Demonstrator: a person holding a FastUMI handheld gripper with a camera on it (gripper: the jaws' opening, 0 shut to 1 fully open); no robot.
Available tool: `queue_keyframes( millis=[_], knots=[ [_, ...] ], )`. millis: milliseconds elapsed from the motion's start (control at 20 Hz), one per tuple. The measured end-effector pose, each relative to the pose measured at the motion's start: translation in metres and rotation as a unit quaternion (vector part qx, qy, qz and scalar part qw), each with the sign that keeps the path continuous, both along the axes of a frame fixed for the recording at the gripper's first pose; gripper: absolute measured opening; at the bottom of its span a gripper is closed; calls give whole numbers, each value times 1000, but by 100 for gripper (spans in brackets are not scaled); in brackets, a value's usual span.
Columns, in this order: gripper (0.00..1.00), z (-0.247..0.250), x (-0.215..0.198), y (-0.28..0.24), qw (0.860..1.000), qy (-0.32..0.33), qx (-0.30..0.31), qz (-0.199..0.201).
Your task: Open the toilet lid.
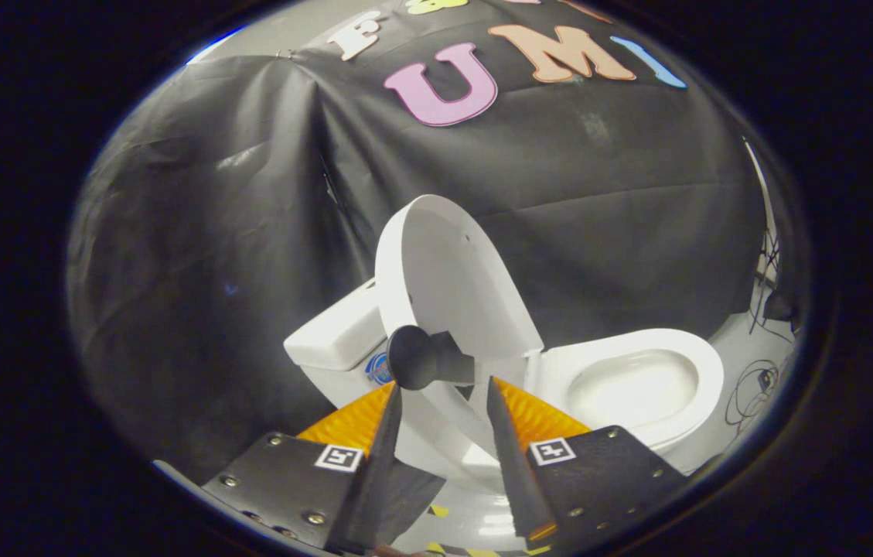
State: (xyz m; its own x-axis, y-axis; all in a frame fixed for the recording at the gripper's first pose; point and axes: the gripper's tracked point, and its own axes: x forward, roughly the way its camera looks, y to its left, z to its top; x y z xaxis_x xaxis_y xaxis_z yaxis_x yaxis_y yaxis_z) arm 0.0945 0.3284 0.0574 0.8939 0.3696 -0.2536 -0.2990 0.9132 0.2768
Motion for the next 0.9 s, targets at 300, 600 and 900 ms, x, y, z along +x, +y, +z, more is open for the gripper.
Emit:
queue_keyframes(
  millis=[300, 600, 900],
  knots=[
    [93, 25, -28, -11, 999, -13, 2, 38],
    [93, 40, -49, -26, 998, -13, 20, 62],
    [93, 58, -50, -103, 996, -74, -52, -20]
  ],
)
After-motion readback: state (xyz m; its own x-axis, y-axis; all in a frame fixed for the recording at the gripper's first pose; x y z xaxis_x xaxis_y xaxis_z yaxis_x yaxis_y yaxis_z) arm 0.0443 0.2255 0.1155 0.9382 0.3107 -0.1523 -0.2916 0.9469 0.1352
